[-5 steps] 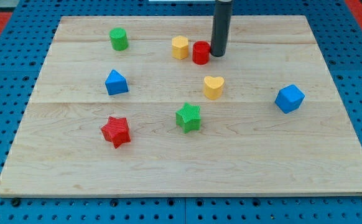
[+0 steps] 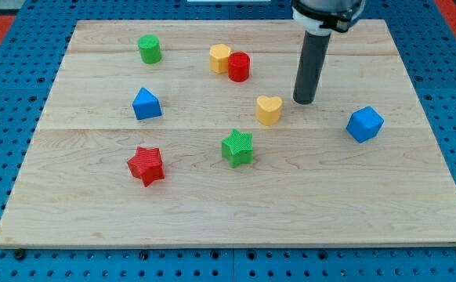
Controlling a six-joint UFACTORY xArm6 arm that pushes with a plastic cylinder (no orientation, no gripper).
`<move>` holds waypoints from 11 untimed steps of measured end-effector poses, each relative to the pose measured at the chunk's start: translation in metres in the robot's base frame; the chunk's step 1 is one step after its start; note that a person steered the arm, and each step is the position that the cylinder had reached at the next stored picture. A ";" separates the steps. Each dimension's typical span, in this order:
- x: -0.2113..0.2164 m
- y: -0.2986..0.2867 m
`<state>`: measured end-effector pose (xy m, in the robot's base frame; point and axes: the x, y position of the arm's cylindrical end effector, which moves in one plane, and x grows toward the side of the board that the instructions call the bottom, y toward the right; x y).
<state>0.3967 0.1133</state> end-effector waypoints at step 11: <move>0.045 -0.134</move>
<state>0.4417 -0.0203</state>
